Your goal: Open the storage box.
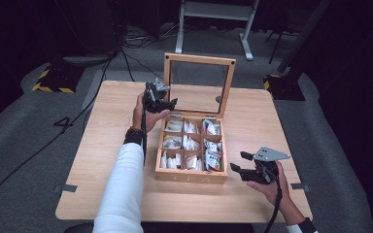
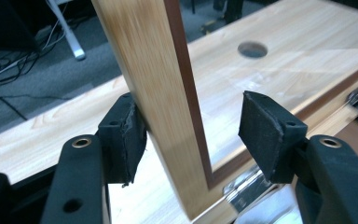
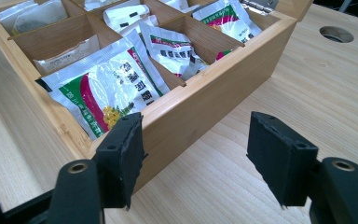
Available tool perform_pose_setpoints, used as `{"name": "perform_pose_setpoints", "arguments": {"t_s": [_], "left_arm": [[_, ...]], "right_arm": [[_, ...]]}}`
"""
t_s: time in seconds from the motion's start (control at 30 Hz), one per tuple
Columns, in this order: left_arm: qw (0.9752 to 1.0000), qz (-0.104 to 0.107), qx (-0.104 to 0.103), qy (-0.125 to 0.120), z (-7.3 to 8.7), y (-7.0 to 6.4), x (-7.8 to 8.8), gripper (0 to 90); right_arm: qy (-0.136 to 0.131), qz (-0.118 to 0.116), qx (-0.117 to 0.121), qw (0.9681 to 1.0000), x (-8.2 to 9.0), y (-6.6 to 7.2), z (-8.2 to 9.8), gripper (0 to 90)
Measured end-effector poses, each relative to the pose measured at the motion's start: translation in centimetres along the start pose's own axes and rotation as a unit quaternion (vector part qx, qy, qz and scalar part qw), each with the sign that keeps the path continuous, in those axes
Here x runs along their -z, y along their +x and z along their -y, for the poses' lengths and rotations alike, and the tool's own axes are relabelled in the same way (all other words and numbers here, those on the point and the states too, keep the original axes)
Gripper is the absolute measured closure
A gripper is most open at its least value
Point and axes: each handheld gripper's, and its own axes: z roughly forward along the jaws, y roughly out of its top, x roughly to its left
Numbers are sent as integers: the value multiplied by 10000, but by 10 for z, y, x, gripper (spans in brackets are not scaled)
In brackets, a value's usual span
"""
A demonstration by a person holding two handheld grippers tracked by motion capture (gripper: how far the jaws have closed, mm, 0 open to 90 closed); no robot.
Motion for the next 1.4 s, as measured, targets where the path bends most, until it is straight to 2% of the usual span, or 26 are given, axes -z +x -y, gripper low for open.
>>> {"name": "perform_pose_setpoints", "arguments": {"t_s": [0.27, 0.4, 0.5, 0.53, 0.57, 0.6, 0.63, 0.83, 1.03, 1.13, 1.17, 1.2, 1.4], "left_arm": [[9999, 128, 24, 112, 9, 0, -4, 416], [9995, 145, -145, 261, 14, -3, -1, 385], [9985, 122, -361, 405, 19, -2, 8, 333], [9985, 122, -361, 405, 19, -2, 8, 309], [9983, 103, -401, 421, 23, 0, 16, 295], [9983, 103, -401, 421, 23, 0, 16, 280], [9983, 120, -403, 397, 26, 4, 26, 263], [9986, 86, -394, 342, 41, 11, 55, 199], [9971, 49, -570, 499, 63, 13, 73, 180], [9955, 7, -682, 663, 75, 12, 78, 175], [9955, 7, -682, 663, 75, 12, 78, 171], [9952, -10, -714, 665, 83, 11, 82, 172], [9939, 32, -830, 728, 110, 3, 94, 173]], "right_arm": [[8, 2, 10, 10000, 0, 0, 0, 363], [-9, 5, -14, 10000, 0, 0, 0, 364], [-31, 0, 0, 10000, 2, 0, -1, 364], [-31, 0, 0, 10000, 2, 0, -1, 364], [-44, -10, 8, 10000, 2, 0, -2, 365], [-44, -10, 8, 10000, 2, 0, -2, 365], [-89, -22, 8, 10000, 4, 2, -5, 365], [-237, -142, 83, 9996, 10, 9, -15, 362], [-219, -358, 236, 9988, 8, 23, -23, 354], [-211, -445, 284, 9984, 6, 28, -25, 352], [-211, -479, 291, 9982, 6, 30, -26, 352], [-209, -509, 298, 9980, 5, 32, -27, 351], [-166, -666, 400, 9968, -1, 43, -30, 349]]}}
